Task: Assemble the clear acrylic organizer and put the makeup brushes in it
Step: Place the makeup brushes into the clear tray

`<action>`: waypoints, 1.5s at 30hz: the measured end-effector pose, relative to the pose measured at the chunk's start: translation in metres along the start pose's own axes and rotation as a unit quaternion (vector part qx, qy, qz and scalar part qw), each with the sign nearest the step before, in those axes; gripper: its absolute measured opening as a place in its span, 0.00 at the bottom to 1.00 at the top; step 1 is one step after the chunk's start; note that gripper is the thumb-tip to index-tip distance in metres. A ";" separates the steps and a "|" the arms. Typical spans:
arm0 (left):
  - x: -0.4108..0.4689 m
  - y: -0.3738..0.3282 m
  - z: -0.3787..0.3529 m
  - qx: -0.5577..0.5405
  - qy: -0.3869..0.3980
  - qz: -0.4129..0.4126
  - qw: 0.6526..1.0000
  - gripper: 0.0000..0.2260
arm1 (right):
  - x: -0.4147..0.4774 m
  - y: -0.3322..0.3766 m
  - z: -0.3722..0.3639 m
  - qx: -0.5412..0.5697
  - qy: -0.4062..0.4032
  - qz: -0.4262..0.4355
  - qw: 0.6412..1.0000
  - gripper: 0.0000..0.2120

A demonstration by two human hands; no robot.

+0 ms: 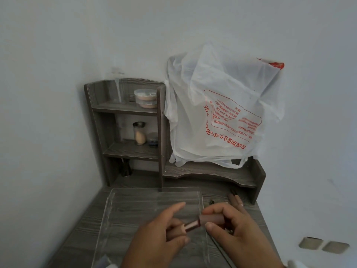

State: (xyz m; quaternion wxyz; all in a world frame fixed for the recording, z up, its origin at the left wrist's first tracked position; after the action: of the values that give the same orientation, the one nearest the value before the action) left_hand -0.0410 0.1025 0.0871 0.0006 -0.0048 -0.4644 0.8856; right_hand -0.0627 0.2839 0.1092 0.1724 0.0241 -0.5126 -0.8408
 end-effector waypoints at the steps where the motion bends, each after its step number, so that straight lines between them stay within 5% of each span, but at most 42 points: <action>1: 0.000 -0.001 0.001 0.010 -0.001 -0.007 1.000 0.30 | 0.001 -0.001 -0.001 -0.012 0.003 0.009 1.000 0.15; 13: 0.004 -0.019 -0.004 0.133 -0.002 -0.097 0.986 0.30 | 0.007 -0.009 -0.018 -0.004 0.053 0.025 0.998 0.08; 20: 0.018 -0.015 -0.017 0.217 0.007 -0.109 0.970 0.20 | 0.015 -0.035 -0.023 0.053 0.034 -0.014 0.998 0.09; 23: 0.047 -0.010 -0.006 0.223 -0.025 -0.111 0.968 0.12 | 0.021 -0.041 -0.007 0.068 -0.035 -0.034 0.996 0.17; 25: 0.073 -0.009 0.005 0.256 -0.059 -0.120 0.957 0.07 | 0.024 -0.047 0.014 0.088 -0.106 -0.062 0.989 0.12; 28: 0.110 -0.005 0.010 0.314 -0.082 -0.126 0.937 0.08 | 0.025 -0.055 0.034 0.084 -0.142 -0.079 0.983 0.03; 33: 0.141 0.004 -0.012 0.366 -0.028 -0.111 0.923 0.13 | 0.019 -0.076 0.041 0.084 -0.138 -0.106 0.981 0.10; 45: 0.142 0.021 -0.018 0.320 0.011 -0.095 0.943 0.17 | 0.027 -0.094 0.040 0.038 -0.127 -0.119 0.984 0.10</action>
State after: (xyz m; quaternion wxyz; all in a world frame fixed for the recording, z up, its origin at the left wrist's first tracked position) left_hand -0.1828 0.1058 0.0585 0.0915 0.0304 -0.1548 0.9832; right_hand -0.1218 0.3480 0.0502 0.0034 -0.0158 -0.5558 -0.8311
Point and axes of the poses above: each hand's wrist, its own x-axis towards the middle knuckle, its own z-axis out of the back of the hand, y = z × x, the point moved 6 cm from there along x, towards the middle knuckle, and after that the axes turned 2 degrees about z, right-handed, at the moved point
